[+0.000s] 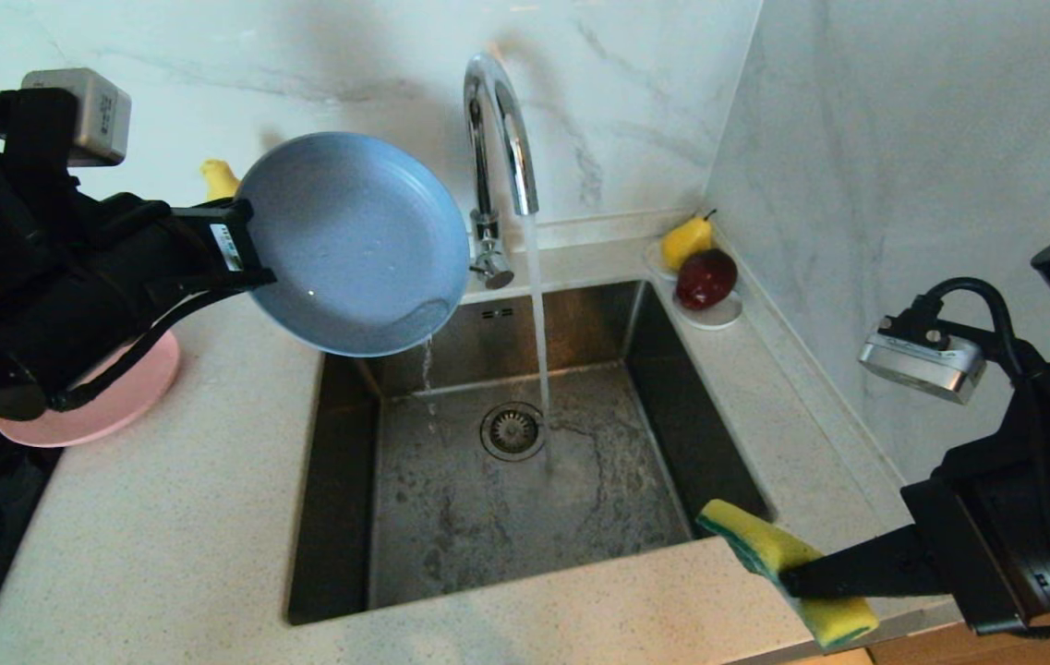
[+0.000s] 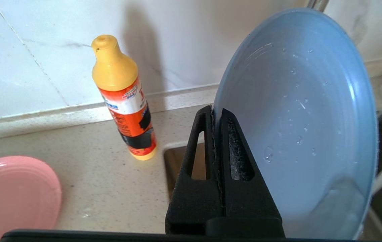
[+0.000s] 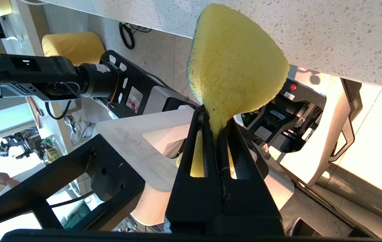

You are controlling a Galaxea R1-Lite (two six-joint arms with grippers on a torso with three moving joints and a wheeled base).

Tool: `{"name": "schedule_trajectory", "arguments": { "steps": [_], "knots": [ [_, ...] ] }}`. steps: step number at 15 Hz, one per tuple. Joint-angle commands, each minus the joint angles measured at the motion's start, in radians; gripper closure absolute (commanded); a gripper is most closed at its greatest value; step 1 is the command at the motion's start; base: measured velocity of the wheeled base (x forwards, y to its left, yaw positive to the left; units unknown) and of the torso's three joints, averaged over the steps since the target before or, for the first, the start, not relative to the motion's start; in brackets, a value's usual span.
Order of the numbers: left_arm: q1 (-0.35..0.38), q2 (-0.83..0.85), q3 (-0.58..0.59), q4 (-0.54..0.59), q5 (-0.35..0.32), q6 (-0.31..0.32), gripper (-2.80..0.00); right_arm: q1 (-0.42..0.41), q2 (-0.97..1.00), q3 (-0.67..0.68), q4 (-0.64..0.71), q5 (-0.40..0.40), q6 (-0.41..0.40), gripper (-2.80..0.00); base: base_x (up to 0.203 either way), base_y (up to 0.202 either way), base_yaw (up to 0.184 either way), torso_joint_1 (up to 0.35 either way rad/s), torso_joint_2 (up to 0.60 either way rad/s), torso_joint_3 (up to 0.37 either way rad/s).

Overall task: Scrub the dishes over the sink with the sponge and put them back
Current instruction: Wash the plate, then wipe the plate

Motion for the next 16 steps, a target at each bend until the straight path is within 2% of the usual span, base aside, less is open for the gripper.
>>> {"name": "schedule_trajectory", "arguments": {
  "steps": [1, 4, 6, 7, 10, 13, 16],
  "knots": [
    [0.000, -0.017, 0.013, -0.002, 0.001, -0.019, 0.00, 0.003, -0.007, -0.001, 0.003, 0.003, 0.003, 0.00, 0.000, 0.000, 0.000, 0.000, 0.00, 0.000],
    [0.000, -0.015, 0.037, 0.034, -0.002, -0.097, 0.00, 0.004, -0.014, 0.002, 0.003, 0.003, 0.001, 0.00, 0.000, 0.000, 0.000, 0.000, 0.00, 0.000],
    [-0.011, -0.040, 0.033, 0.126, -0.020, -0.171, 0.00, 0.004, -0.015, 0.005, 0.003, 0.003, 0.003, 0.00, 0.000, 0.000, 0.000, 0.000, 0.00, 0.000],
    [-0.012, -0.060, 0.030, 0.190, -0.054, -0.203, 0.00, 0.004, -0.015, 0.005, 0.003, 0.004, 0.003, 0.00, 0.000, 0.000, 0.000, 0.000, 0.00, 0.000],
    [-0.011, -0.151, 0.035, 0.416, -0.246, -0.294, 0.00, 0.015, -0.024, -0.004, 0.001, 0.040, 0.003, 0.00, 0.000, 0.000, 0.000, 0.000, 0.00, 0.000],
    [-0.014, -0.162, 0.118, 0.459, -0.278, -0.283, 0.00, 0.027, -0.022, -0.025, 0.000, 0.099, 0.008, 0.00, 0.000, 0.000, 0.000, 0.000, 0.00, 0.000],
    [-0.019, -0.191, 0.201, 0.455, -0.323, -0.207, 0.00, 0.052, -0.003, -0.062, 0.004, 0.169, 0.011, 0.00, 0.000, 0.000, 0.000, 0.000, 0.00, 0.000]
  ]
}}
